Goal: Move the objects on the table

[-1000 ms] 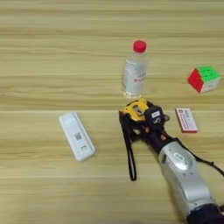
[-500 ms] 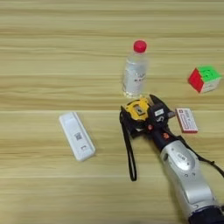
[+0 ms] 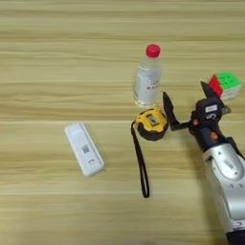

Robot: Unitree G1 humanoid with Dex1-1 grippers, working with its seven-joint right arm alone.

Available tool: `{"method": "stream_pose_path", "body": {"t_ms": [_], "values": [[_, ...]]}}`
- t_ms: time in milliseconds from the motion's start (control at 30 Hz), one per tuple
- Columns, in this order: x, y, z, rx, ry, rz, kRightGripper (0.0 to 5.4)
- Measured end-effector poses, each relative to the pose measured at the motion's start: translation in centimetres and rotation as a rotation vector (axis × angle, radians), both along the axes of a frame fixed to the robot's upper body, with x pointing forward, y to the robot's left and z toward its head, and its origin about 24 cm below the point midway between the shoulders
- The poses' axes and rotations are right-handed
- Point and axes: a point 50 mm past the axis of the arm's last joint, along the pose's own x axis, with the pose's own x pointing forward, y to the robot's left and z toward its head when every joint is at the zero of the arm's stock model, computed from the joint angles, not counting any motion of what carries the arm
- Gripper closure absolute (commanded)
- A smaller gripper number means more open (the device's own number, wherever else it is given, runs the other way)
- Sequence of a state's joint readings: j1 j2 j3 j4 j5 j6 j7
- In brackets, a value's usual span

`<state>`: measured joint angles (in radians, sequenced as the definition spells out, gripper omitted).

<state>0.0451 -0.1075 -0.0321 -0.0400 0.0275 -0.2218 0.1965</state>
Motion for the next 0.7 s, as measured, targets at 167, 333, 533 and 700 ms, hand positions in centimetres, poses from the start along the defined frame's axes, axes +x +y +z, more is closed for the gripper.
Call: {"method": "stream_pose_path", "body": {"t_ms": [167,333,533,700], "values": [[0.4,-2.8,-0.3,-0.007,0.024,-0.132,0.03],[1.9,-5.3,-1.2,-0.020,0.077,-0.232,0.03],[4.0,-8.0,-2.3,-0.031,0.146,-0.298,0.03],[5.5,-9.0,-3.0,-0.039,0.200,-0.292,0.03]]}}
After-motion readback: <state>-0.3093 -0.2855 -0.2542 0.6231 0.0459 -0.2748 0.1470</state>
